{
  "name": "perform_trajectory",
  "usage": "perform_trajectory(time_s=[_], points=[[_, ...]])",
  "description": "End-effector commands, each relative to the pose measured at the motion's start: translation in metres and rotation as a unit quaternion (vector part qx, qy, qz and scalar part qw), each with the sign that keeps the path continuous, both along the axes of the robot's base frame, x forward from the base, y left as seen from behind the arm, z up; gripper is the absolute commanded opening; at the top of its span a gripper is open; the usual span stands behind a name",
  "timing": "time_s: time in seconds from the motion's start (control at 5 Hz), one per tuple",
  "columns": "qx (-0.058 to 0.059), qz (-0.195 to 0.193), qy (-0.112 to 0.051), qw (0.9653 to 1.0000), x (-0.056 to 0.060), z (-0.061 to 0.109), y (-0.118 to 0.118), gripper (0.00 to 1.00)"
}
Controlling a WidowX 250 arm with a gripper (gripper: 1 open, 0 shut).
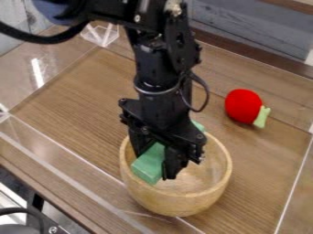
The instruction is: Remove the green block from the brown bowl and put it on the table
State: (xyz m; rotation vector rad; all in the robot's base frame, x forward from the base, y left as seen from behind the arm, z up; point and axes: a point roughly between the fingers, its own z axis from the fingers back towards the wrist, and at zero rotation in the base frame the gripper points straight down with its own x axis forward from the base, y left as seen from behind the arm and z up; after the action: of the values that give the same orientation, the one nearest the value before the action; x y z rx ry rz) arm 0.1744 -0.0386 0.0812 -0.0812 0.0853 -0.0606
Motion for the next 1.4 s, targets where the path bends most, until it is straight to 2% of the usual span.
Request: perform_trajectory(time_s=[0.0,0.6,0.8,1.2], points=[[-0.007,0.007,-0.023,0.9997,0.006,0.018,0.0,0.0],[-0.013,0.043,-0.022,0.9987,0.007,0.016,-0.009,0.0],[-0.012,0.07,-0.026,0.9972,0.012,0.006,-0.005,0.0],[-0.007,0.065,-0.034,0.9972,0.023,0.001,0.029,0.0]])
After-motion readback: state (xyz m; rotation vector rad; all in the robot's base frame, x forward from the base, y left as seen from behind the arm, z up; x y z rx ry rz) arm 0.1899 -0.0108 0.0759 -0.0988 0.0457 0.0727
